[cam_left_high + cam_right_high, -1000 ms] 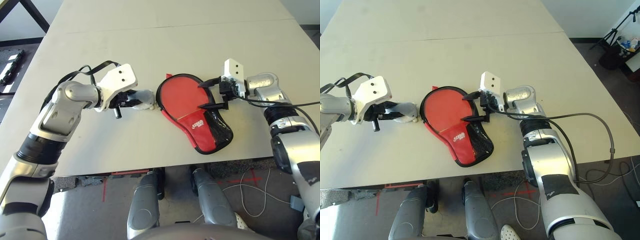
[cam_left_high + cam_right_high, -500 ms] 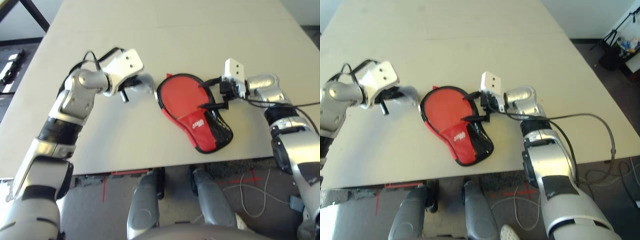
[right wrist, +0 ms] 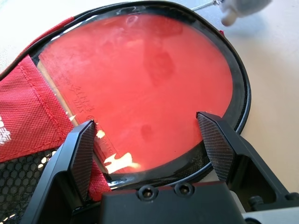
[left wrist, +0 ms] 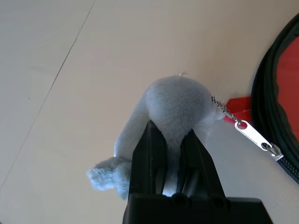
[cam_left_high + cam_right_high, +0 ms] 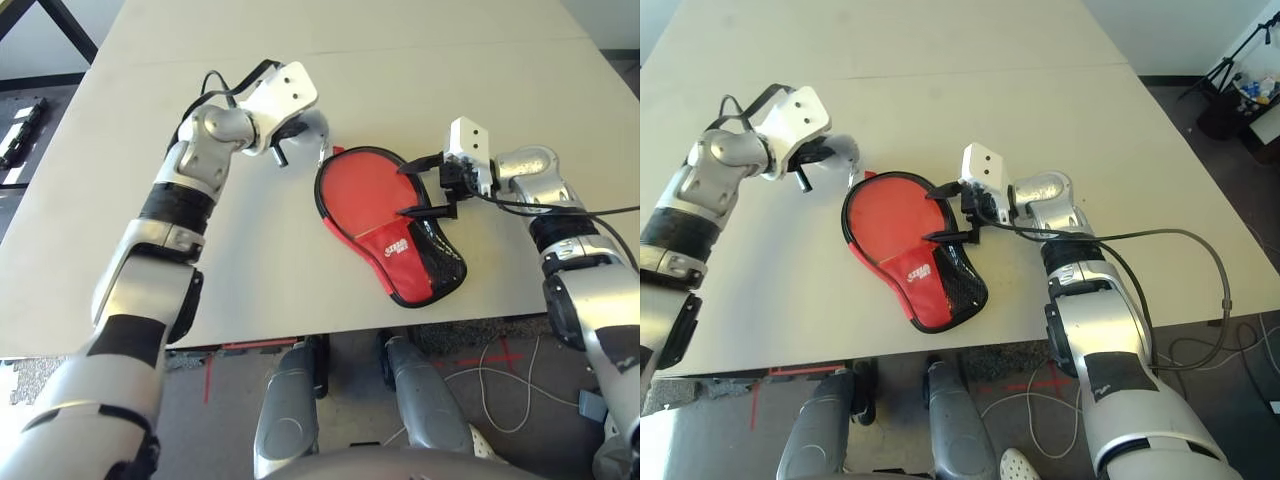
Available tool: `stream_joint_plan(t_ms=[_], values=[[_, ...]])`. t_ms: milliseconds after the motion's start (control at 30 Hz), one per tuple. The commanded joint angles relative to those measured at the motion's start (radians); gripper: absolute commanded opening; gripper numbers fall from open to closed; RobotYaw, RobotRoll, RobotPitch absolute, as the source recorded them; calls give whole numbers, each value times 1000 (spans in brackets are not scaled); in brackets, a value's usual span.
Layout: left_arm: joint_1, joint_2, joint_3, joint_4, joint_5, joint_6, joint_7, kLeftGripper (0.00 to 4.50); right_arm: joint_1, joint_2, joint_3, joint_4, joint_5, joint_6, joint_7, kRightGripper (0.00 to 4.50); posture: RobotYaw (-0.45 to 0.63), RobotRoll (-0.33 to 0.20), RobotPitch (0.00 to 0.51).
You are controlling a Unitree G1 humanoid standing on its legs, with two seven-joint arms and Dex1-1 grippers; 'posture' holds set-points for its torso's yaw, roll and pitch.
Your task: Store the ping-pong paddle in its case and zip it.
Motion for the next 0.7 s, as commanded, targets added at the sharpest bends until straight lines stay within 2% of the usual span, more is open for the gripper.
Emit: stream_joint_plan(t_ms=[33,267,567,700], values=[[-68,-43,-2,111,20,-78,54,106,50,-2,32,15,-36,17,0,4500,-39,0,291],[-161,-158,2,246,27,-143,103,106,67,-5,31,-13,-32,31,-1,4500,-63,0,292],[-197,-264,16,275,4,-186,73,105,84,-5,28,-39,-30,47,-5,4500,-72,0,295],[-191,-316,26,263,-13,-189,43,1468,85,-3,27,-42,-30,49,-9,4500,-73,0,295]])
